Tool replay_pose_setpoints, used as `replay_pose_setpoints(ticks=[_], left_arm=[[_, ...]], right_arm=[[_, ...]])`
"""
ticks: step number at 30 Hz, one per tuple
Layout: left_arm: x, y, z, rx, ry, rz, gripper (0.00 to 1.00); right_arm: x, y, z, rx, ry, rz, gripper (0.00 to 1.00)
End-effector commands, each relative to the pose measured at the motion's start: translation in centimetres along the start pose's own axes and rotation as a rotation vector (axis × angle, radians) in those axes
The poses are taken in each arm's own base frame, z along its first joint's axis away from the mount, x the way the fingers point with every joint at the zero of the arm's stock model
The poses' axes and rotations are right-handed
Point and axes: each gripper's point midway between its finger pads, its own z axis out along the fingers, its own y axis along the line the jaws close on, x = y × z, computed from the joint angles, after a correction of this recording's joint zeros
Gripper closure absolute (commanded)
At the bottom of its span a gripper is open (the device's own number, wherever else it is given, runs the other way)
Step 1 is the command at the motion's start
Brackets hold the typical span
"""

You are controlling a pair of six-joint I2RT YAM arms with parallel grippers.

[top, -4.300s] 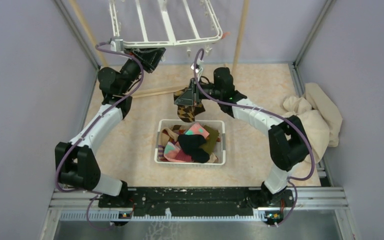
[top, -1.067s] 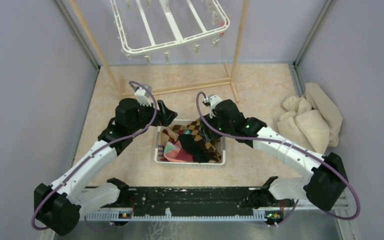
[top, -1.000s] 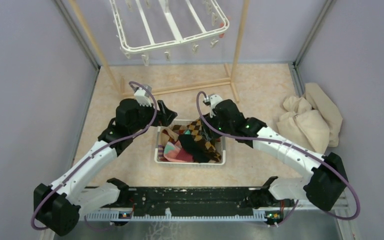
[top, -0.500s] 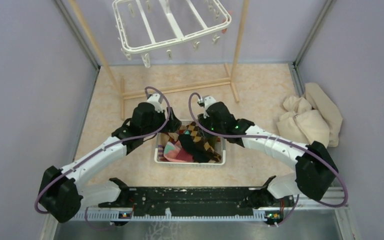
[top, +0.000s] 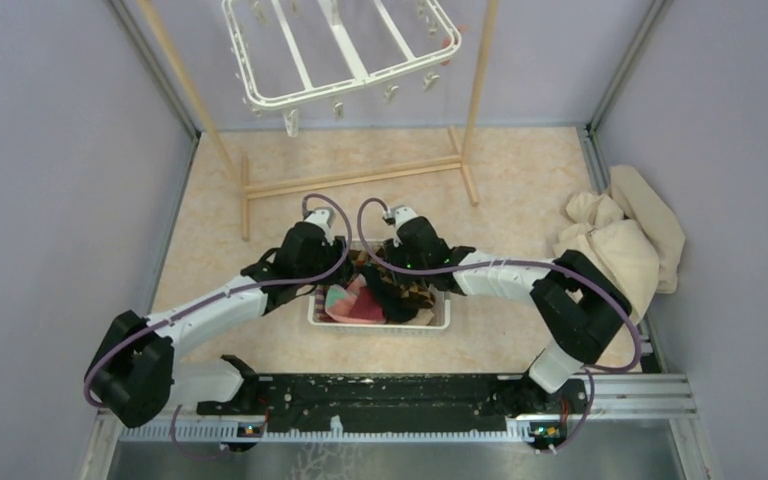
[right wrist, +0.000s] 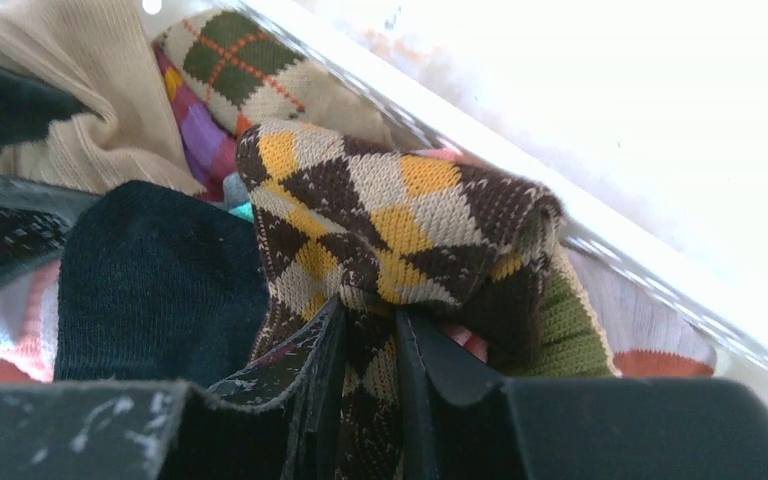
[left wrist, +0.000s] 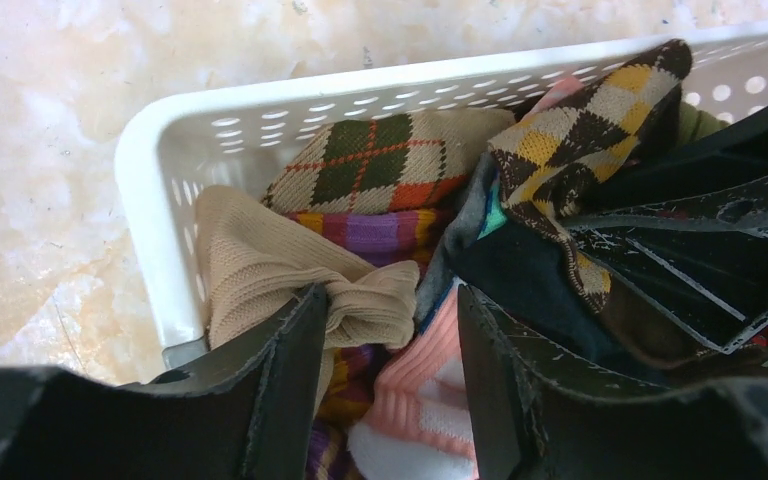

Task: Remove the socks clipped to the hanger
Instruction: Place the sock in the bin, then adjust the sock in the bin.

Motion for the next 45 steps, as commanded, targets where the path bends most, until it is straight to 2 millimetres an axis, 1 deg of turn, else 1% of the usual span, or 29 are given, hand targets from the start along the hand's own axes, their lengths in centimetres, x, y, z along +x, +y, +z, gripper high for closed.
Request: replay_pose_setpoints(ticks=[1,7,10,12,13,14,15,16,17,18,21,24,28,30,33,37,39,42,45], left_arm=[[0.5,0.9,1.0,-0.051,-0.007,-0.020,0.42],[0.6,2.3,2.7,-0.135,-0.007,-0.015,0.41],[-0.3,2.7,2.9,-0.164,-0.033,-0.013,0.40],[-1.3,2.6,2.7,-0.165,-0.052,-0.005,0.38],[-1.8,2.4,2.4,-0.160,-0.064,0.002,0.36],[-2.4,2.1,2.1,-0.151,-0.077,0.009,0.33],[-3.1,1.8,1.7,-0.139,-0.094,0.018,0.29],[-3.8,1.4,1.2,-0.127,-0.109,0.029,0.27],[-4.5,1.1,0.8,-0.119,-0.123,0.039,0.25],[-5.2,0.8,0.5,-0.110,-0.132,0.049,0.24],[-7.2,-0.4,-0.8,-0.083,-0.153,0.063,0.20],[-8.6,-1.3,-2.3,-0.060,-0.166,0.069,0.15],[-10.1,-2.1,-4.2,-0.036,-0.198,0.070,0.11],[-10.4,-2.3,-5.2,-0.024,-0.210,0.067,0.10],[-10.0,-2.5,-5.9,-0.007,-0.197,0.062,0.08],[-8.2,-2.9,-6.2,0.044,-0.146,0.045,0.07],[-6.9,-2.6,-6.1,0.046,-0.120,0.035,0.07],[-5.0,-1.8,-5.8,0.036,-0.085,0.014,0.07],[-3.6,-1.1,-5.7,0.028,-0.072,-0.009,0.07]], right_arm=[[2.2,-0.8,2.6,0.048,0.062,0.005,0.75],[1.0,-1.2,4.7,0.073,0.065,-0.005,0.75],[-0.1,-1.5,5.3,0.069,0.053,-0.002,0.76],[-1.2,-1.5,5.0,0.063,0.040,-0.009,0.76],[-1.8,-1.4,4.5,0.055,0.024,-0.020,0.74],[-2.5,-1.2,3.9,0.047,0.004,-0.030,0.70],[-3.3,-1.0,3.2,0.040,-0.021,-0.043,0.61],[-3.8,-1.0,2.5,0.044,-0.032,-0.058,0.49],[-4.3,-1.1,1.7,0.053,-0.040,-0.071,0.41],[-4.9,-1.1,0.9,0.060,-0.052,-0.084,0.39],[-6.9,-0.6,-1.3,0.053,-0.085,-0.115,0.38],[-8.9,0.3,-3.8,0.024,-0.134,-0.132,0.38],[-10.2,1.5,-6.8,-0.016,-0.175,-0.161,0.37],[-9.7,2.8,-7.8,-0.065,-0.169,-0.185,0.37],[-8.5,4.7,-8.9,-0.129,-0.158,-0.228,0.37],[-6.3,6.9,-9.8,-0.189,-0.145,-0.260,0.37],[-5.3,7.7,-9.8,-0.217,-0.135,-0.249,0.37],[-4.0,8.3,-9.2,-0.240,-0.130,-0.216,0.38],[-2.4,7.9,-7.7,-0.220,-0.099,-0.187,0.38]])
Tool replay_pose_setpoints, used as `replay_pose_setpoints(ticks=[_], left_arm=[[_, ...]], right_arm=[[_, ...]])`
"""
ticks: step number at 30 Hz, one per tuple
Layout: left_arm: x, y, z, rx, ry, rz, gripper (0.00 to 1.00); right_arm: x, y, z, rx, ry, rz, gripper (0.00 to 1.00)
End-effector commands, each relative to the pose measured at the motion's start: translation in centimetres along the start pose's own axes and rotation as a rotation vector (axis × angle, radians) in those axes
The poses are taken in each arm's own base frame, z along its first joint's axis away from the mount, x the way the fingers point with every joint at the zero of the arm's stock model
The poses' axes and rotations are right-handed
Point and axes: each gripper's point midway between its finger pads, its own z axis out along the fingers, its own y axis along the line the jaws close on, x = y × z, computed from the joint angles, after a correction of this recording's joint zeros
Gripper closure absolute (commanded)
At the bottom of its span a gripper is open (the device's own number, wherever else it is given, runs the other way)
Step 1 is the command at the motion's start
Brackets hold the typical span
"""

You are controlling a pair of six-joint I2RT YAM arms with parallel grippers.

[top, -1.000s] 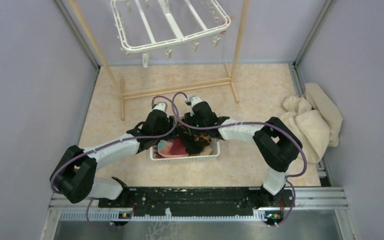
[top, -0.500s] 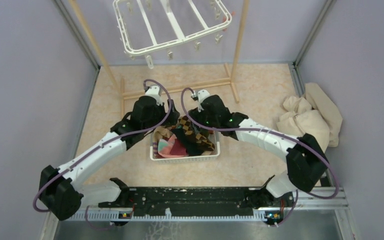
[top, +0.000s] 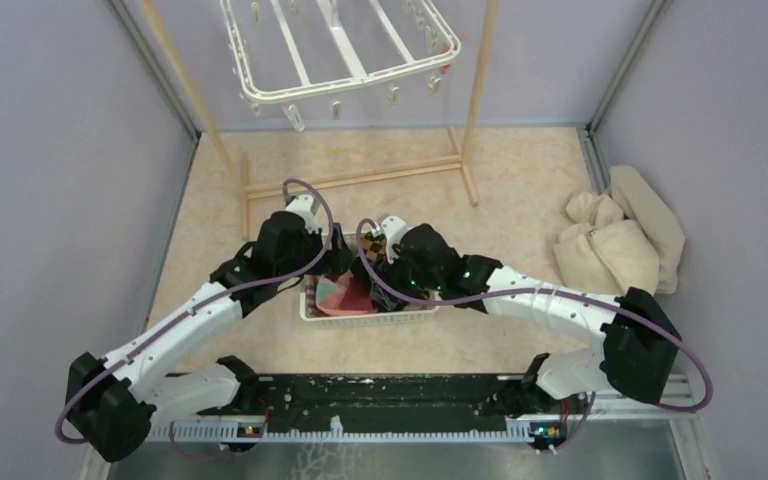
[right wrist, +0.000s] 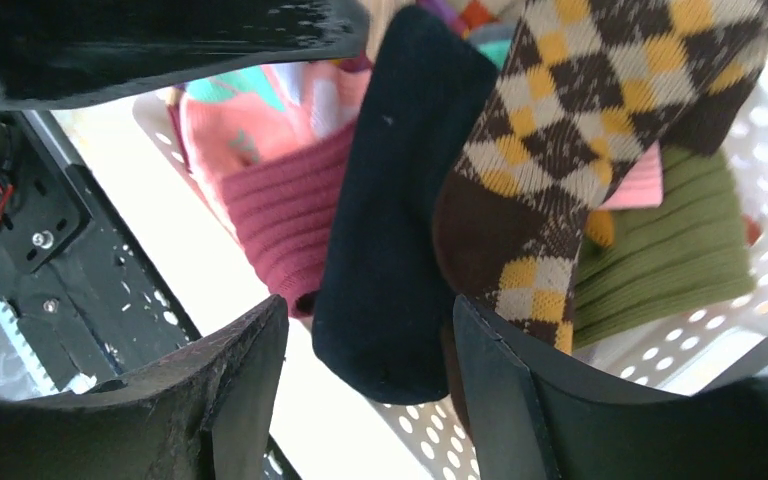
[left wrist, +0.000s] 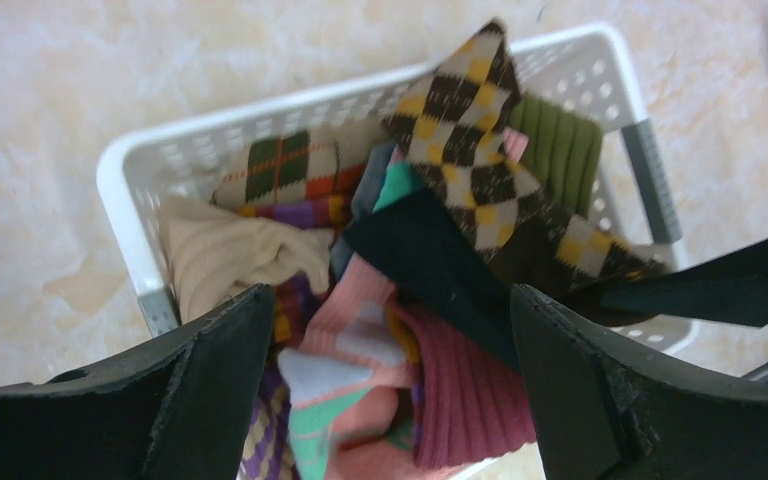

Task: Remove the socks clipped to the hanger
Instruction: Adjust the sock in the bin.

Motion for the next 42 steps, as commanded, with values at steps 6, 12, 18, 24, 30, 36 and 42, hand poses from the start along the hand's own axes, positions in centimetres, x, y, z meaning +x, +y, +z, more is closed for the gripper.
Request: replay_pose_setpoints(ticks=[6,12,18,24,30,36,42], left_arm=[[5.1,1.8,0.0,-0.020,0.078,-0.064,0.07],[7.3,2.8,1.3,-0.042,0.101,-0.082,0.06],[7.7,3.2,2.3,-0.067,0.104,-0.086,0.06],[3.3,2.0,0.9,-0.048,0.010,-0.043,0.05],[-0.6,0.3,-1.5,-0.013,-0.031,-0.030,0.01],[-3.8,-1.2,-5.1,0.040,-0.086,-0.030,0.01],[-4.6,-1.7,-8.1,0.084,-0.121,-0.038,0.01]], right_arm=[[3.8,-3.2,4.2,0.194,0.066,0.113,0.39],[6.7,-5.6,6.3,0.326,0.147,0.108,0.40],[6.1,-5.6,6.0,0.329,0.135,0.099,0.39],[1.7,-4.3,3.4,0.269,0.025,0.063,0.32],[-3.9,-2.6,-1.2,0.209,-0.133,0.037,0.02],[-7.0,-2.0,-6.5,0.200,-0.249,0.023,0.02],[-7.7,-2.7,-10.6,0.238,-0.322,0.003,0.01]])
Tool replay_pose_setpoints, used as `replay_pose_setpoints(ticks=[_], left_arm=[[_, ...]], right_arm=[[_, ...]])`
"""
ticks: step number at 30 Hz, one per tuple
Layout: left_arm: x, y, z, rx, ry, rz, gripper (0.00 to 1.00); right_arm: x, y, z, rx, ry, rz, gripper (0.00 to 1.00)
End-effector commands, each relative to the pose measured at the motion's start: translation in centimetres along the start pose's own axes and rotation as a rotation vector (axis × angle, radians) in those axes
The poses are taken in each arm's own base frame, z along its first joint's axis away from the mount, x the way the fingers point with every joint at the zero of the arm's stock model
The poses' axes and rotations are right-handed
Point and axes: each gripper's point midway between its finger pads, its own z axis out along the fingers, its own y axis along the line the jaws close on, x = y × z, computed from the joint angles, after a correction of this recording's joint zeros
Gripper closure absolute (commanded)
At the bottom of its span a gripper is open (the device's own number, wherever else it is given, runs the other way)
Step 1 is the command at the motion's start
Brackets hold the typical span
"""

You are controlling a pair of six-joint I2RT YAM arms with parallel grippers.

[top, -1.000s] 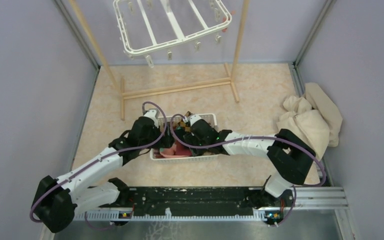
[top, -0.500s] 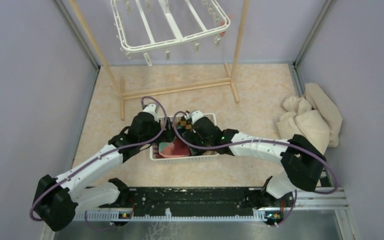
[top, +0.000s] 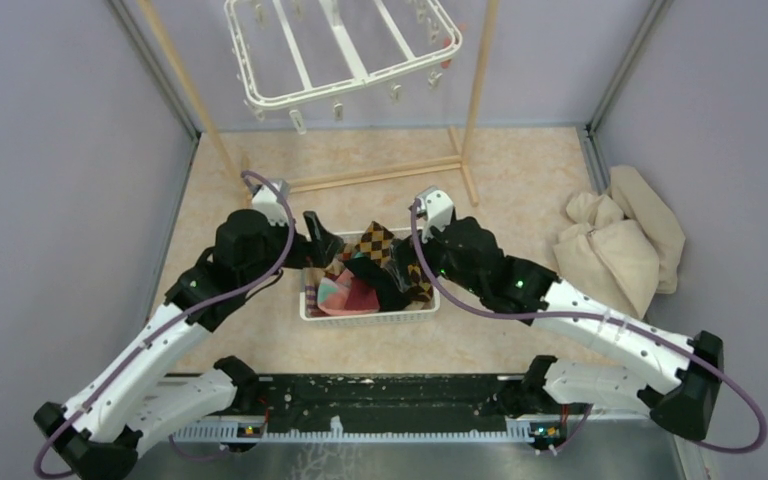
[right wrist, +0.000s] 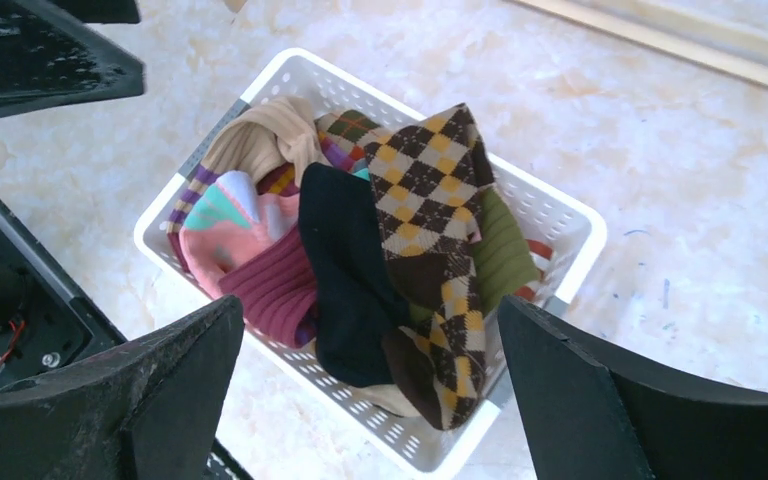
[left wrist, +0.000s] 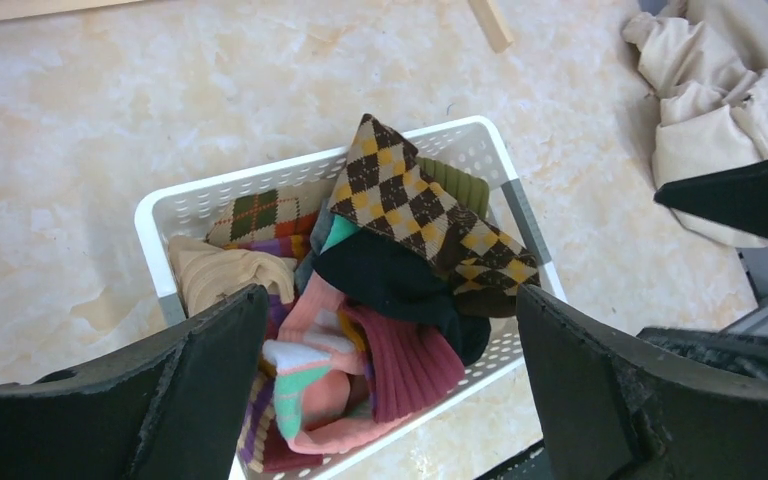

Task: Remove the socks clipped to the hanger
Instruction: Adjust the sock in the bin, then reset both arms

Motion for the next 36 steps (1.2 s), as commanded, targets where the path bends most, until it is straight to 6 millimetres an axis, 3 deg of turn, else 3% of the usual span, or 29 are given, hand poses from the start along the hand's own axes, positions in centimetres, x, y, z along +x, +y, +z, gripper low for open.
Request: replay_pose_setpoints(ticks=[1,4,8,13,16,18,22,24,28,32,36], left_arm=[[0.0,-0.1,-2.5,0.024,0.001,0.010,0.01],[-0.6,-0.1,-3.7,0.035,-0.032,0.005,0.01],[-3.3,-1.2,-4.9,0.080,-0.140,0.014,0.01],[-7.4,-0.3,-3.8,-0.031,-0.242,0.082,0.01],[-9.8,0.3,-2.7,-0.099,-0.310,0.122,0.01],[-10.8,1.1,-1.8,-0.134,-0.337,0.131,0.01],[-11.9,4.2,-0.1,-0.148,-0.355,0.097,0.01],[-11.8,6.0,0.6,-0.148,-0.339,0.065,0.01],[-10.5,10.3,0.0,-0.242,-0.348,0.041,0.01],[-7.4,13.2,-0.4,-0.317,-0.336,0.020,0.01],[-4.1,15.2,1.2,-0.361,-0.246,-0.018,0.01]], right_arm=[[-2.2,-1.3,-2.8,0.048,-0.075,-0.034,0.02],[-2.7,-2.0,-3.6,0.076,-0.102,-0.047,0.02],[-3.8,-2.0,-3.4,0.084,-0.116,-0.041,0.02],[-7.4,-3.1,-3.5,0.125,-0.180,-0.051,0.02],[-9.9,-6.8,-4.2,0.182,-0.243,0.024,0.02],[-11.2,-10.6,-5.2,0.254,-0.296,0.080,0.02],[-11.8,-15.0,-6.9,0.350,-0.343,0.130,0.02],[-11.1,-16.7,-7.3,0.402,-0.339,0.136,0.02],[-8.9,-19.8,-8.1,0.480,-0.329,0.172,0.02],[-5.6,-22.4,-8.6,0.560,-0.318,0.227,0.02],[-2.6,-23.0,-7.6,0.572,-0.297,0.258,0.02]])
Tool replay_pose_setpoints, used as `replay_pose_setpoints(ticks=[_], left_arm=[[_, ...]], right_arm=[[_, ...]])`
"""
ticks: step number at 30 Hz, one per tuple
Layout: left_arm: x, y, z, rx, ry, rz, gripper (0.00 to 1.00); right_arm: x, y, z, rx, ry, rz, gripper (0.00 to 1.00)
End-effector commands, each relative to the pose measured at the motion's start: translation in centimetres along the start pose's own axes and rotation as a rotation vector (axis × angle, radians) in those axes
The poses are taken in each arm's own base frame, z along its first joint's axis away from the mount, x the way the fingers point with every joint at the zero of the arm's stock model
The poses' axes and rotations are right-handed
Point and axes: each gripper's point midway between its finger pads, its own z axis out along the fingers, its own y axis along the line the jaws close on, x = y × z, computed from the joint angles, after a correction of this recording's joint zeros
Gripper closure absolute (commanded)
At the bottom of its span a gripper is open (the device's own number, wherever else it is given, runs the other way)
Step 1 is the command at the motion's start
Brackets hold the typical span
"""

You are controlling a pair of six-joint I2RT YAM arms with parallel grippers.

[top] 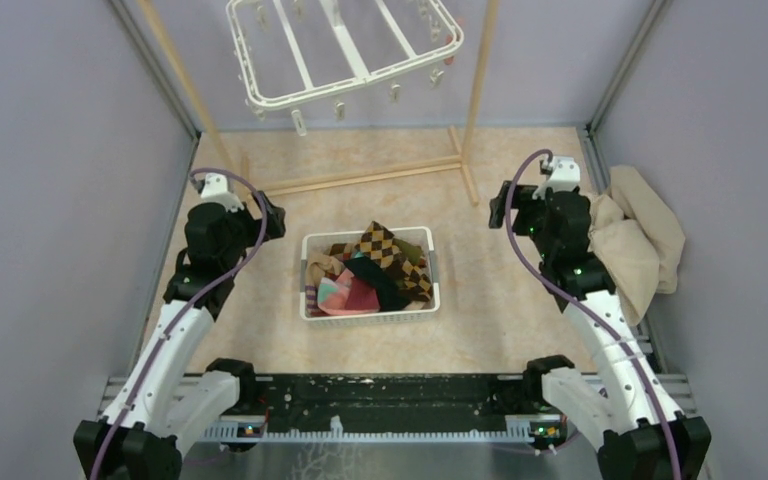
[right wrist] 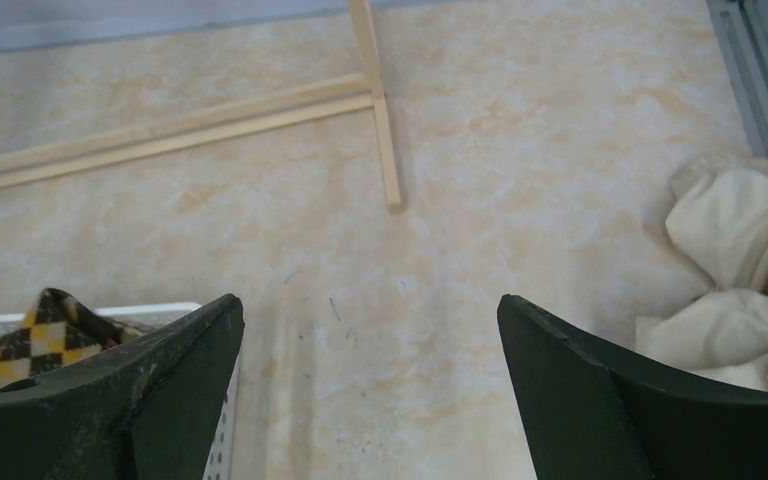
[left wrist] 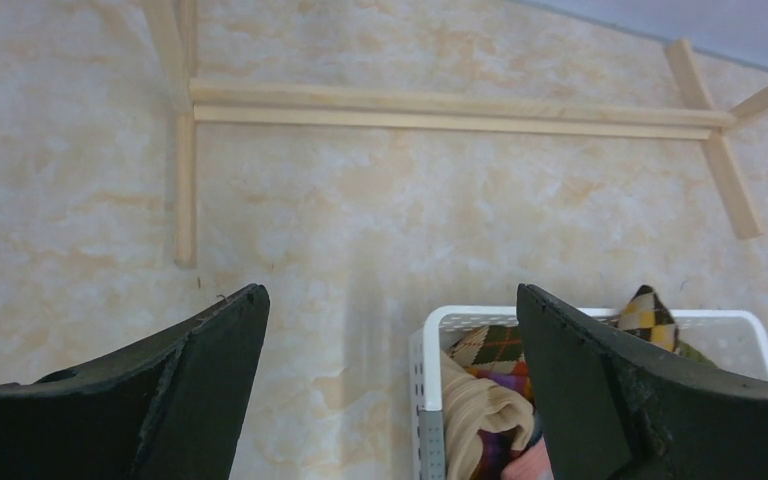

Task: Remove the socks clipped to the hanger
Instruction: Reset both arms

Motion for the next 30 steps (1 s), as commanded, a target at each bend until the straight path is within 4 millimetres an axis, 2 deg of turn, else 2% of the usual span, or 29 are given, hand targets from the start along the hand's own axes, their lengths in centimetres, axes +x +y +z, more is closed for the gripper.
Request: replay_pose_setpoints(ticks=[1,4,9,16,18,24,27,30], left_arm=[[2.2,0.8,1.3,-0.016,0.043,-0.024,0.01],[3.7,1.6,2.1,-0.043,0.042,-0.044,0.01],[4.4,4.7,2.0,-0.171,-0.054,-0.031,0.01],[1.7,6.8,0.2,-0.236,-0.281,0.079,0.01],[2.0,7.0,0.1,-0.224,-0.323,0.129,0.01],[4.9,8.2,1.4,-0.230,-0.318,0.234,0.01],[6.5,8.8,2.3,-0.228,-0.285,0.255,0.01],[7.7,9.6,2.8,-0.227,-0.271,0.259,0.01]], right_arm=[[1.4,-0.2,0.6,-0.008,-0.033,0.041,0.02],[3.4,-1.1,0.9,0.025,-0.029,0.044,0.02],[4.2,-1.8,1.6,0.045,-0.100,0.042,0.02],[5.3,-3.8,2.0,0.125,-0.182,0.020,0.02],[6.0,-5.0,1.9,0.179,-0.192,0.010,0.01],[9.4,-8.7,0.7,0.338,-0.260,-0.015,0.02],[10.4,-10.0,-0.2,0.393,-0.309,-0.037,0.02],[10.3,-10.7,-0.6,0.426,-0.340,-0.046,0.02]])
